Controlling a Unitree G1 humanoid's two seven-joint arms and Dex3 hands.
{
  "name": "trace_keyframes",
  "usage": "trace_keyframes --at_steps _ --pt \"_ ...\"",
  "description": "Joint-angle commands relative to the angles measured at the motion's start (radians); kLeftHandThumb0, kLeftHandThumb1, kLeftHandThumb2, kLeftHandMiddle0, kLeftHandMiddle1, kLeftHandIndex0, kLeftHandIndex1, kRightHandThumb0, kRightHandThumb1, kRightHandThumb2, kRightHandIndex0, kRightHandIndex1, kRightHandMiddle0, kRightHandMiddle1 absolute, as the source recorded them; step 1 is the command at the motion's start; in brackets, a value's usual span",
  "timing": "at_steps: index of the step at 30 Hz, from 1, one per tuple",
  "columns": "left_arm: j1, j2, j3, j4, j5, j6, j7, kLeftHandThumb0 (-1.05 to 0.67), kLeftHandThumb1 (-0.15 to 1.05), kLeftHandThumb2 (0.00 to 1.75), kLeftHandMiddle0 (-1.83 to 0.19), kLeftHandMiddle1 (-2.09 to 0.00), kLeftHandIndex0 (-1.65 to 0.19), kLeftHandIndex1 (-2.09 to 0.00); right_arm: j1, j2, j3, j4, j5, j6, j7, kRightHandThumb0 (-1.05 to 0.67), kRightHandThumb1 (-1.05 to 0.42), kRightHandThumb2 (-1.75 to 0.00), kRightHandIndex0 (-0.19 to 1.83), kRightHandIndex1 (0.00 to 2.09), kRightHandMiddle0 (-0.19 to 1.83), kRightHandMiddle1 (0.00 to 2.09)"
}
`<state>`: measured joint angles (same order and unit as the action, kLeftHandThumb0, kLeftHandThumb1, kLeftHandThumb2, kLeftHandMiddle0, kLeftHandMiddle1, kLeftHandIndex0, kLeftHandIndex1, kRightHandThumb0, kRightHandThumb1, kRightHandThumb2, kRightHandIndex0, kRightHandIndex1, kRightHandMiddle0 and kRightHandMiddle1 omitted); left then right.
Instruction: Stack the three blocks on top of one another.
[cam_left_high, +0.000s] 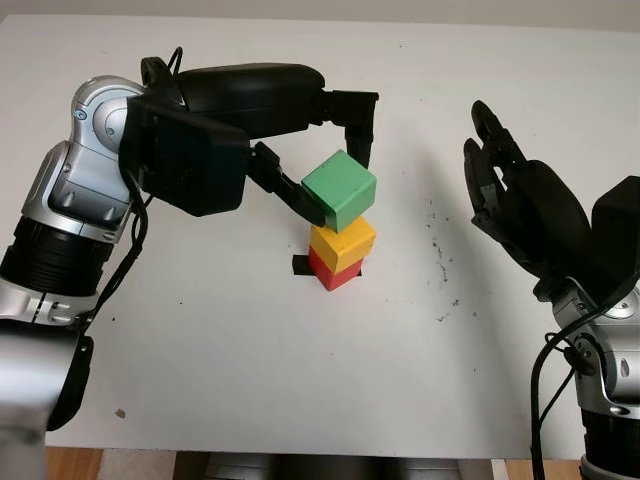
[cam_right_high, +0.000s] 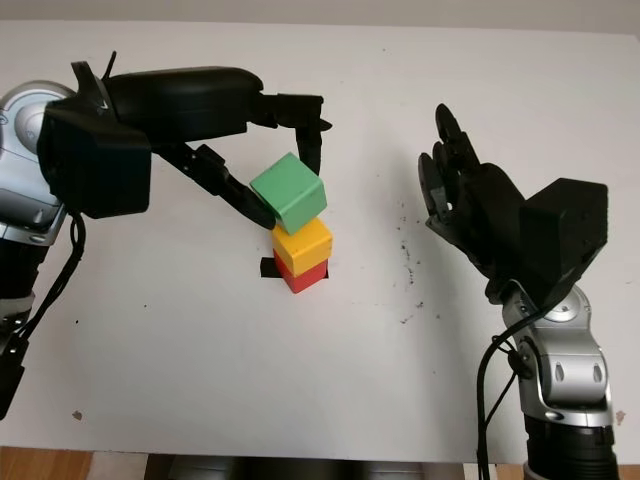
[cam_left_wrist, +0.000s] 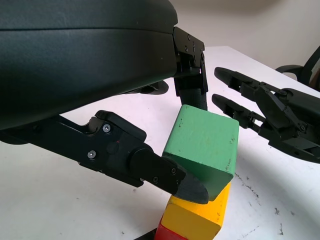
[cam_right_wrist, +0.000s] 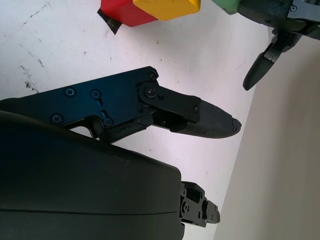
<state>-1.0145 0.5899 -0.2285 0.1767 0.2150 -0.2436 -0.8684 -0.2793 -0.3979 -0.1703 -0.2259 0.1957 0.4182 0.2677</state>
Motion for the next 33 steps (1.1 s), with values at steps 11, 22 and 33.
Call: trace_keyframes --at_steps 11,22,33 --pt "-0.001 -0.006 -0.012 -0.004 -0.009 0.002 -0.028 -0.44 1.05 0.08 -0.26 -0.05 -0.23 -1.67 0.012 0.006 -0.006 -0.015 -0.003 -0.018 0.003 -0.59 -1.05 -0.68 -0.18 0.05 -0.12 0.07" --pt "-0.006 -0.014 -0.014 -0.004 -0.028 0.009 -0.053 -0.42 1.03 0.05 -0.29 -0.06 -0.27 -1.58 0.026 0.013 -0.007 -0.042 0.004 0.001 -0.011 -0.59 -1.05 -0.67 -0.19 0.05 -0.12 0.06" --pt "-0.007 -0.031 -0.020 0.013 -0.025 0.005 -0.041 -0.42 1.04 0.05 -0.29 -0.06 -0.27 -1.59 0.030 0.016 -0.011 -0.046 0.010 0.003 -0.013 -0.58 -1.05 -0.68 -0.19 0.05 -0.12 0.06"
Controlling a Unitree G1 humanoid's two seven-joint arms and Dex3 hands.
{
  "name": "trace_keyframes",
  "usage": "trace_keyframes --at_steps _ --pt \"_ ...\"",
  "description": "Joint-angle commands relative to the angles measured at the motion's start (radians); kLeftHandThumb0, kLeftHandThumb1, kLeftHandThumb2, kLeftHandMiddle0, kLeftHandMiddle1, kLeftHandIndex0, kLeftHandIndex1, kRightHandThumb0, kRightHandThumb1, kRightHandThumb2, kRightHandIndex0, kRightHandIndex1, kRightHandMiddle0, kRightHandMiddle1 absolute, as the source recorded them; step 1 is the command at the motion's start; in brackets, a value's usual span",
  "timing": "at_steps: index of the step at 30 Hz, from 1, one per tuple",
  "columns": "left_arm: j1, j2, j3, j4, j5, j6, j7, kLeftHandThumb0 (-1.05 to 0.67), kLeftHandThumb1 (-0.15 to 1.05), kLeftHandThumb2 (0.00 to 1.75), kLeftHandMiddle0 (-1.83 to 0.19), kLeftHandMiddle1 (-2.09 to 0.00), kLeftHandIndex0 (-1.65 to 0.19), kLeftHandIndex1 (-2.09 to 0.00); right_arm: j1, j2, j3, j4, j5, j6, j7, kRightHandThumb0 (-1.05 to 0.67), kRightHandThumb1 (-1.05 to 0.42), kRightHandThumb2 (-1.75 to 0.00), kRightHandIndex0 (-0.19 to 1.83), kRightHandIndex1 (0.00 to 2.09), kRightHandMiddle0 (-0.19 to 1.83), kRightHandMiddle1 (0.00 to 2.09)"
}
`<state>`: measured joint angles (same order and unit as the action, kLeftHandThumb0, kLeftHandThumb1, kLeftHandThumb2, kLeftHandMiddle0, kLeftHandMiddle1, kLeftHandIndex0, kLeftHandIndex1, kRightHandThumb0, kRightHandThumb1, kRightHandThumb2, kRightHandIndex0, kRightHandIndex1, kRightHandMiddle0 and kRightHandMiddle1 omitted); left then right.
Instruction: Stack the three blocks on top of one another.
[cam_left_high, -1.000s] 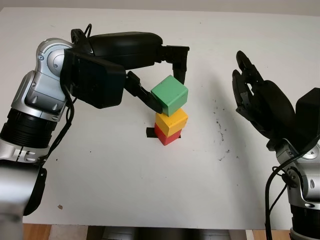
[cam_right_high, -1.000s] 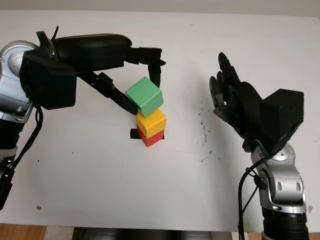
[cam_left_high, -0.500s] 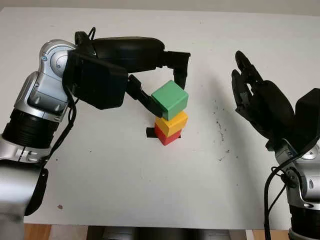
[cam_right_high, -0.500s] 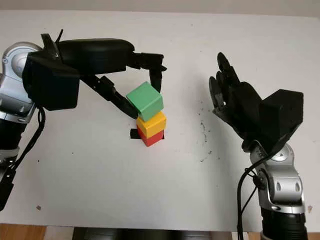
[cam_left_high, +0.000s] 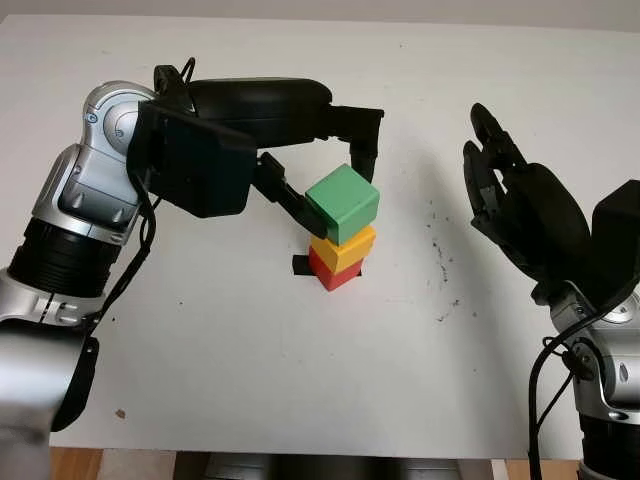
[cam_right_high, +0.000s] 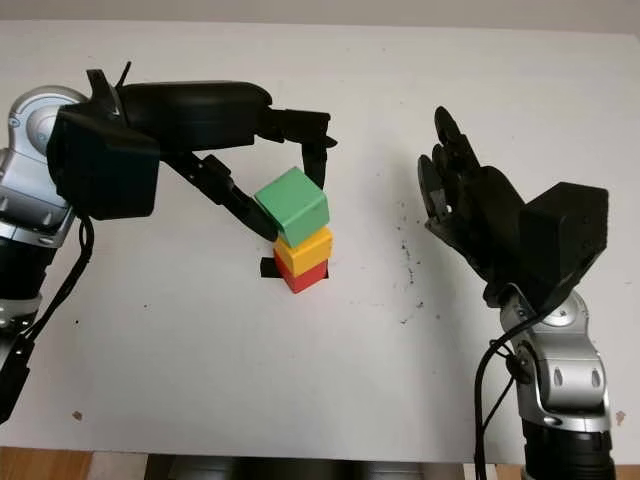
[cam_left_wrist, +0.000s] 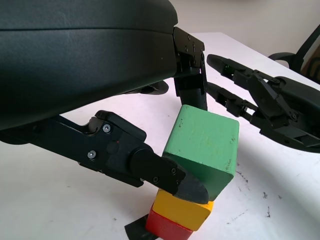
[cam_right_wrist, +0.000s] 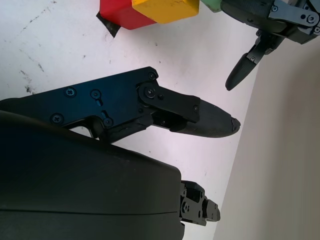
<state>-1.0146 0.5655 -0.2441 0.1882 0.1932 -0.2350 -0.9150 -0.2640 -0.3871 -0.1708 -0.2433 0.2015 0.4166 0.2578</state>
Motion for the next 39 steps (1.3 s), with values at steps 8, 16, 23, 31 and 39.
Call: trace_keyframes --at_steps 8,16,23,31,39 --pt "-0.004 -0.018 -0.006 0.009 0.000 -0.010 0.011 -0.41 1.03 0.05 -0.29 -0.06 -0.28 -1.56 0.019 -0.002 -0.010 -0.026 0.004 -0.002 0.001 -0.60 -1.05 -0.68 -0.19 0.05 -0.13 0.05" --pt "-0.009 -0.020 -0.009 0.029 0.001 -0.032 0.010 -0.42 1.03 0.05 -0.30 -0.06 -0.29 -1.52 0.017 0.002 -0.008 -0.022 0.003 -0.005 0.001 -0.59 -1.05 -0.68 -0.19 0.04 -0.13 0.05" --pt "-0.014 -0.017 -0.015 0.041 0.012 -0.043 0.009 -0.41 1.02 0.05 -0.31 -0.07 -0.31 -1.54 0.018 0.004 -0.012 -0.020 0.008 -0.006 0.001 -0.58 -1.05 -0.69 -0.19 0.05 -0.13 0.06" --pt "-0.018 -0.014 -0.017 0.048 0.018 -0.058 0.004 -0.42 1.02 0.05 -0.30 -0.06 -0.32 -1.56 0.016 0.003 -0.011 -0.021 0.008 -0.003 -0.002 -0.59 -1.05 -0.68 -0.19 0.05 -0.12 0.06" --pt "-0.021 -0.010 -0.022 0.037 0.022 -0.032 -0.020 -0.44 1.03 0.06 -0.27 -0.04 -0.30 -1.55 0.018 0.001 -0.017 -0.022 0.013 -0.001 0.003 -0.59 -1.05 -0.69 -0.19 0.03 -0.13 0.05"
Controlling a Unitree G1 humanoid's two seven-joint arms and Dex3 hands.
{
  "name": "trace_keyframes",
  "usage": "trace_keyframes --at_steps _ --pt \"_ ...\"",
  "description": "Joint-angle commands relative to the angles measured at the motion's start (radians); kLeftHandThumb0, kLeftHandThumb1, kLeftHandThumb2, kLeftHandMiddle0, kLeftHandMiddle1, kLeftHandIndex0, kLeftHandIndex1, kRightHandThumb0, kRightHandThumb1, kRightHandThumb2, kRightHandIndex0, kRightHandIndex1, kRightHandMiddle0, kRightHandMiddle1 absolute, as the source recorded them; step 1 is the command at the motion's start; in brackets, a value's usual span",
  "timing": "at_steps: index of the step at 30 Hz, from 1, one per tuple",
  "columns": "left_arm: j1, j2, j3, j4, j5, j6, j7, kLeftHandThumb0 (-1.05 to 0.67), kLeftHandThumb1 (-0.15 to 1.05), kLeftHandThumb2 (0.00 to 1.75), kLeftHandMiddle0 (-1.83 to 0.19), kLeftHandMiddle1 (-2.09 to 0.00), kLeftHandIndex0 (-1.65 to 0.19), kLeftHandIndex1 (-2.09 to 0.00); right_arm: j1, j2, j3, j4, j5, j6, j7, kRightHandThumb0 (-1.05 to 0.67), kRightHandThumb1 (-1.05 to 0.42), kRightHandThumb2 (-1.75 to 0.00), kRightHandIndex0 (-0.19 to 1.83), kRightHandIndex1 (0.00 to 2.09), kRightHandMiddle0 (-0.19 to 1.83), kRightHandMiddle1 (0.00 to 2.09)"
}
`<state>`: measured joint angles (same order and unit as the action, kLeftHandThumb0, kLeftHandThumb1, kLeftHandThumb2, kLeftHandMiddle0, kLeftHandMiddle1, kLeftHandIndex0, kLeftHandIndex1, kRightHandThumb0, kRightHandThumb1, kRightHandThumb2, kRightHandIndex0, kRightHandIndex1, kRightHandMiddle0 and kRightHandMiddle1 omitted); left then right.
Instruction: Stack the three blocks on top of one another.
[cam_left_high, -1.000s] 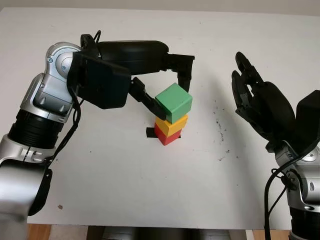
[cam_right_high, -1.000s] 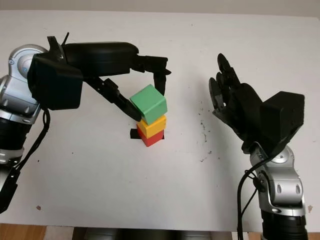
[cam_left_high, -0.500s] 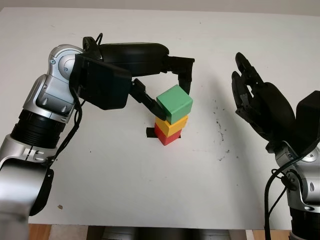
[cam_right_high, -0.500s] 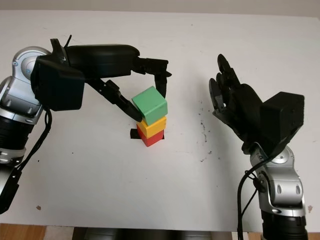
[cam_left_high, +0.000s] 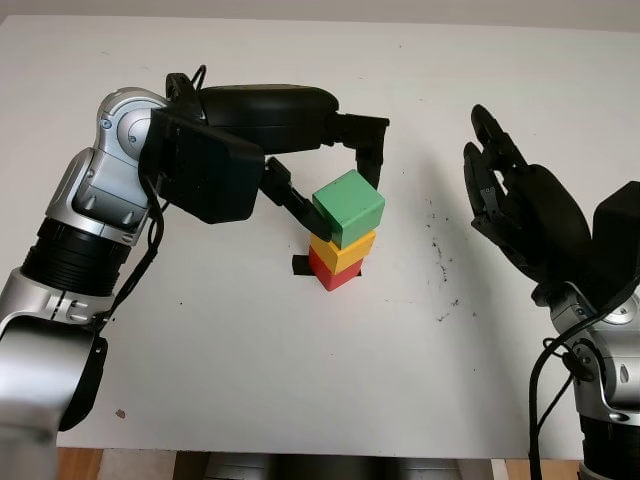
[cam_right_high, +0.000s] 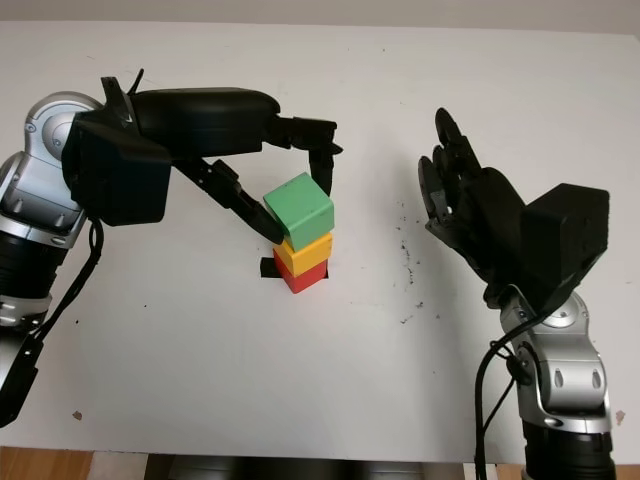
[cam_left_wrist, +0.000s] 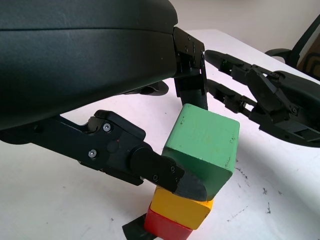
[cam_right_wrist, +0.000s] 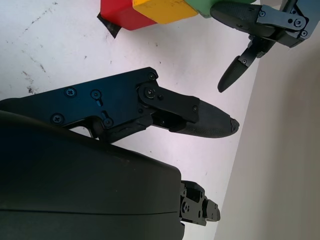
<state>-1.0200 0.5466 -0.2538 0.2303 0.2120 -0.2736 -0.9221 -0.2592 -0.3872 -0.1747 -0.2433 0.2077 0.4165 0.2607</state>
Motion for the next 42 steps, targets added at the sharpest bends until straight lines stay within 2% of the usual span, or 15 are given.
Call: trace_keyframes --at_steps 1,4,5,7,19,23,25,28,31,33,36,38,42 --pt "-0.016 0.009 -0.012 -0.008 0.000 0.016 -0.020 -0.46 1.02 0.05 -0.23 -0.03 -0.27 -1.43 0.014 0.002 -0.014 -0.022 0.008 0.000 0.000 -0.59 -1.05 -0.68 -0.19 0.03 -0.13 0.05" --pt "-0.017 0.014 -0.014 -0.029 -0.007 0.053 -0.053 -0.53 1.00 0.05 -0.14 -0.02 -0.19 -1.21 0.014 0.003 -0.013 -0.025 0.009 0.001 0.000 -0.59 -1.05 -0.67 -0.19 0.03 -0.13 0.05" --pt "-0.018 0.017 -0.014 -0.034 -0.008 0.056 -0.062 -0.56 0.98 0.05 -0.10 -0.03 -0.16 -1.06 0.014 0.004 -0.014 -0.026 0.009 0.004 -0.003 -0.58 -1.05 -0.68 -0.19 0.03 -0.13 0.05" --pt "-0.019 0.019 -0.014 -0.043 -0.011 0.064 -0.077 -0.57 0.97 0.05 -0.05 -0.04 -0.14 -0.90 0.016 0.005 -0.016 -0.027 0.012 0.005 -0.003 -0.58 -1.05 -0.67 -0.19 0.04 -0.13 0.05" --pt "-0.018 0.027 -0.009 -0.060 -0.042 0.084 -0.127 -0.61 0.94 0.05 0.01 -0.04 -0.04 -0.55 0.015 0.010 -0.018 -0.040 0.020 0.025 -0.023 -0.57 -1.05 -0.65 -0.19 0.04 -0.13 0.06" --pt "-0.015 0.044 -0.005 -0.069 -0.050 0.085 -0.146 -0.62 0.92 0.05 0.13 -0.04 0.01 -0.22 0.015 0.009 -0.016 -0.039 0.021 0.022 -0.021 -0.57 -1.05 -0.65 -0.19 0.04 -0.13 0.05" --pt "-0.011 0.052 0.007 -0.069 -0.069 0.085 -0.150 -0.65 0.90 0.04 0.18 -0.02 0.11 -0.10 0.018 0.010 -0.015 -0.044 0.019 0.024 -0.023 -0.57 -1.05 -0.66 -0.19 0.04 -0.12 0.06" --pt "0.000 0.063 0.058 -0.062 -0.117 0.102 -0.124 -0.76 0.88 0.04 0.19 0.00 0.18 -0.01 0.022 0.011 -0.012 -0.045 0.019 0.009 -0.017 -0.58 -1.05 -0.66 -0.19 0.04 -0.13 0.05" --pt "0.011 0.075 0.134 -0.051 -0.191 0.182 -0.102 -0.92 1.01 0.14 0.19 0.00 0.19 0.00 0.024 0.006 -0.005 -0.033 0.011 -0.017 -0.002 -0.61 -1.05 -0.66 -0.19 0.03 -0.16 0.04" --pt "0.030 0.087 0.186 -0.048 -0.232 0.228 -0.075 -0.93 1.04 0.47 0.19 0.00 0.19 0.00 0.022 0.002 0.002 -0.026 0.002 -0.029 0.007 -0.64 -1.05 -0.66 -0.19 0.02 -0.17 0.03" --pt "0.076 0.094 0.261 -0.049 -0.272 0.243 -0.001 -0.93 1.05 0.68 0.19 0.00 0.19 0.00 0.005 0.002 0.017 -0.021 -0.007 -0.030 0.020 -0.66 -1.05 -0.73 -0.19 0.00 -0.19 0.01" --pt "0.099 0.075 0.304 -0.040 -0.308 0.238 0.049 -0.92 1.05 0.72 0.19 0.00 0.19 0.00 -0.005 0.007 0.017 -0.012 -0.001 -0.026 0.025 -0.66 -1.05 -0.75 -0.19 0.00 -0.19 0.00" --pt "0.163 -0.005 0.392 -0.076 -0.423 0.342 0.184 -0.94 1.05 0.69 0.19 0.00 0.19 0.00 -0.023 0.011 0.030 0.006 -0.017 -0.033 0.022 -0.66 -1.05 -0.77 -0.19 0.00 -0.19 0.00"
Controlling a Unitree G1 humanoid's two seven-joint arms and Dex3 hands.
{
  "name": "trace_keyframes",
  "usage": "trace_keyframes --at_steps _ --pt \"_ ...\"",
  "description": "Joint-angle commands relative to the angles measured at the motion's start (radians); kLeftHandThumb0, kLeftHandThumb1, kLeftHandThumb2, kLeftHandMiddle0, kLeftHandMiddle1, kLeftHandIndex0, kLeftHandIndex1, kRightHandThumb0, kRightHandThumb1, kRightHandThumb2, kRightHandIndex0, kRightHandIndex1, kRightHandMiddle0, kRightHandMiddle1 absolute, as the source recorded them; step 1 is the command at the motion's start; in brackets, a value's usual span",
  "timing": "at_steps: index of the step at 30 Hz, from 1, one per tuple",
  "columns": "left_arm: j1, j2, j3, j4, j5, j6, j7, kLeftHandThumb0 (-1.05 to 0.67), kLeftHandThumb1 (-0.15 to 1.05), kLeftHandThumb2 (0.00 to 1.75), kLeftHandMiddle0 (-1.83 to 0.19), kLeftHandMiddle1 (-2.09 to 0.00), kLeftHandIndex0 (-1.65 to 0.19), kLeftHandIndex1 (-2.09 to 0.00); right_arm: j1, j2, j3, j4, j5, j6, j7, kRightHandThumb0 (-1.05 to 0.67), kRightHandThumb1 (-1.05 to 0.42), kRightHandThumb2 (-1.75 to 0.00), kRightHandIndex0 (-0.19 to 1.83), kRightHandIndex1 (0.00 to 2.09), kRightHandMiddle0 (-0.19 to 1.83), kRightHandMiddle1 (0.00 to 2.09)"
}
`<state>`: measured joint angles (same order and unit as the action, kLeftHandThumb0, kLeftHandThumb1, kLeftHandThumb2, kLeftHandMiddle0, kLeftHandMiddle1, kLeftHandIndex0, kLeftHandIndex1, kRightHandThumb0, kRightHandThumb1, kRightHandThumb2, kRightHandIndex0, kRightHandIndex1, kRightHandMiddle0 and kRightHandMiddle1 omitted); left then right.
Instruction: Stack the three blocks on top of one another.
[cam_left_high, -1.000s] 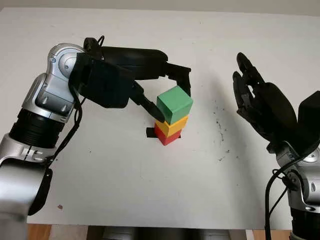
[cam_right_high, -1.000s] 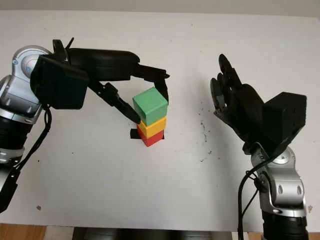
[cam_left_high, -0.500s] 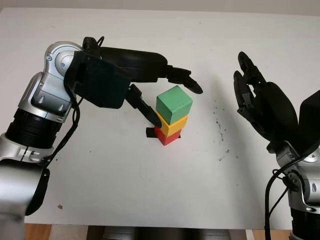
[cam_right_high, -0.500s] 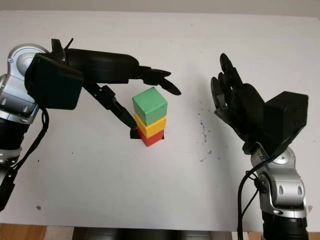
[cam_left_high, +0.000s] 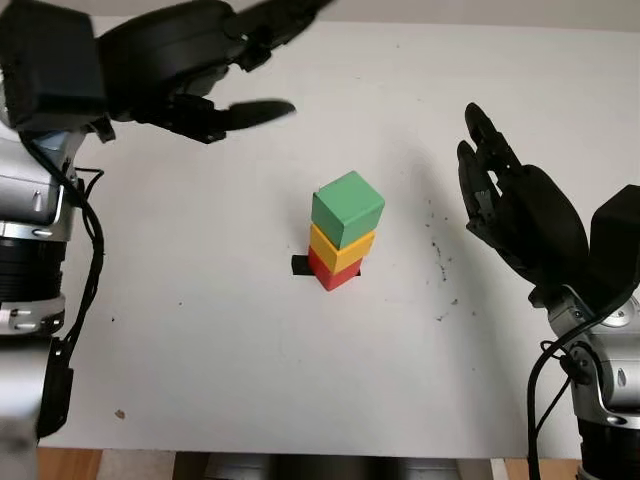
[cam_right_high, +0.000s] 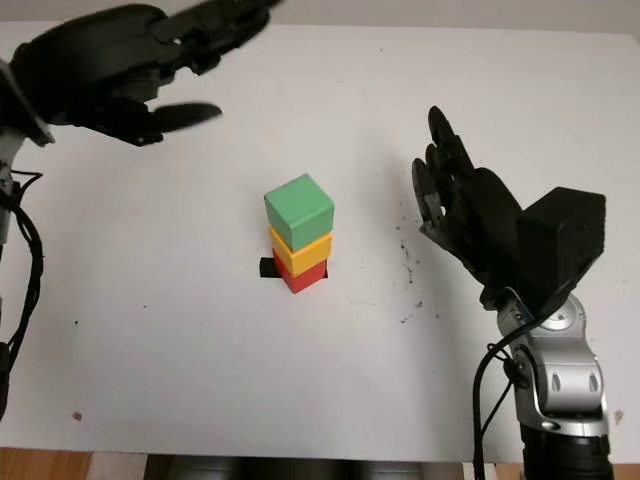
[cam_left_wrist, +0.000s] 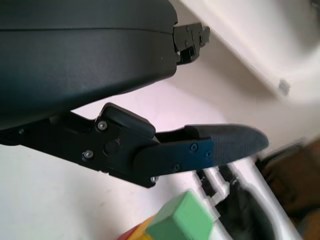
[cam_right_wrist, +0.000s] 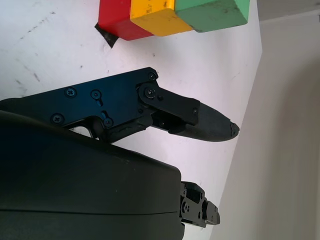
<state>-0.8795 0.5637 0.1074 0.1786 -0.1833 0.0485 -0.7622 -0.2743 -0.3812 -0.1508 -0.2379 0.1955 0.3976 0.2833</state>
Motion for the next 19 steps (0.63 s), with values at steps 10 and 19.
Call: trace_keyframes --at_steps 10,19 --pt "0.243 -0.194 0.048 0.155 -0.036 -0.147 0.194 -0.86 1.05 0.69 0.19 0.00 0.19 0.00 -0.039 0.121 0.021 0.016 0.013 -0.027 -0.077 -0.71 -1.05 -0.76 -0.19 0.00 -0.19 0.00" --pt "0.349 -0.277 0.050 0.174 -0.060 -0.173 0.235 -0.86 1.05 0.67 0.19 0.00 0.19 0.00 -0.031 0.213 0.021 0.061 0.015 -0.073 -0.140 -0.75 -1.05 -0.77 -0.19 0.00 -0.19 0.00"
